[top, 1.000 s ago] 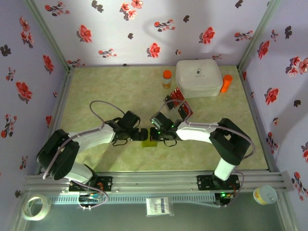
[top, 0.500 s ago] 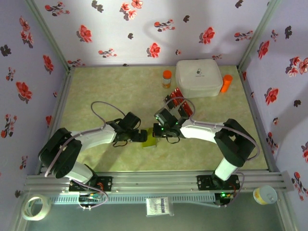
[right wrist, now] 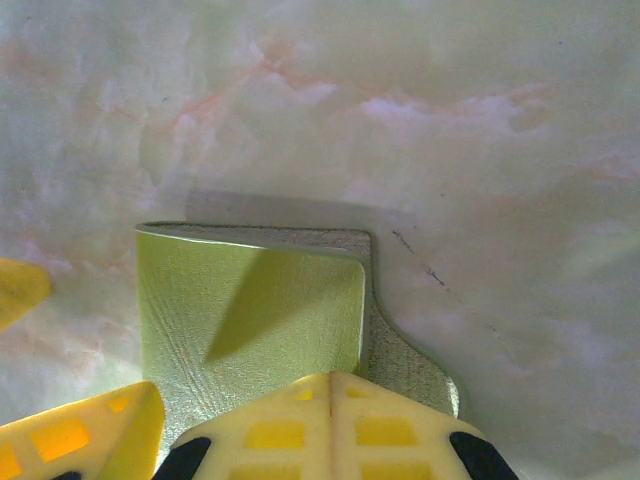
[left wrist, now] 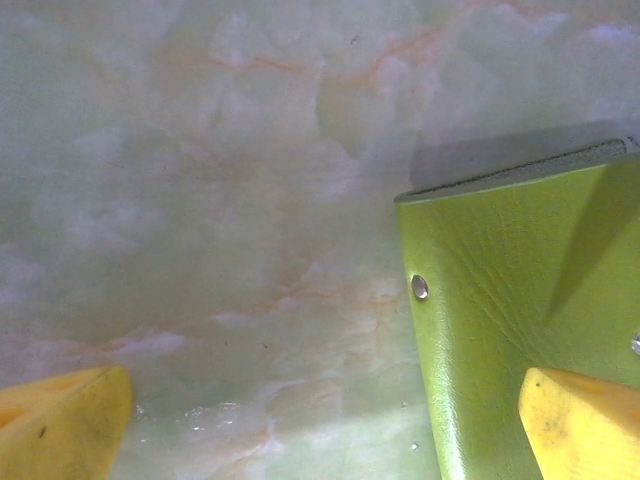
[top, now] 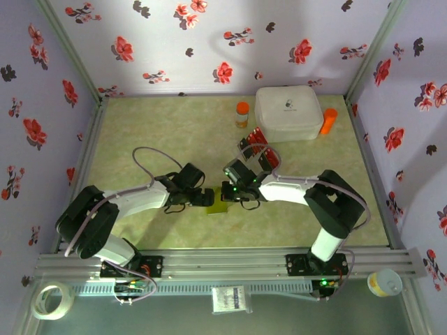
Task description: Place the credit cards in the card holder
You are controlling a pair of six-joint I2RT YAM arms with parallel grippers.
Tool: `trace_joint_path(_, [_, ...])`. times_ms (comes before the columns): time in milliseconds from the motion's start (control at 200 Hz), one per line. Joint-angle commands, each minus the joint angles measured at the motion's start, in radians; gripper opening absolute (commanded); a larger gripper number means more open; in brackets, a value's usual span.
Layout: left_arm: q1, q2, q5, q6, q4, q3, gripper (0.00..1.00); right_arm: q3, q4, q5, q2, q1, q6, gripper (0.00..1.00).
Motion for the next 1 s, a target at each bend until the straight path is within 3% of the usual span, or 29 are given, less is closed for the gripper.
trace_joint_path(0, [-0.012,-0.017,-0.011,0.024,-0.022,0.038,1.0,-0.026,-0.002,-0.01,0.014,-0.005,0.024,0.0])
trace_joint_path(480, [-0.034,0.045,-0.023,0.02,0.005,0.012,1.0,-0.023,-0.016,-0.004,-0.014,-0.005,0.027,0.0])
trace_joint_path(795, [-0.049,0.064,-0.105,0.007,-0.063,0.006,1.0,-0.011,-0.119,0.052,-0.151,-0.038,0.013,0.0])
trace_joint_path(995, [-0.064,0.088,-0.152,0.016,-0.112,0.036,1.0,0.026,-0.217,0.068,-0.138,-0.046,-0.031,0.14])
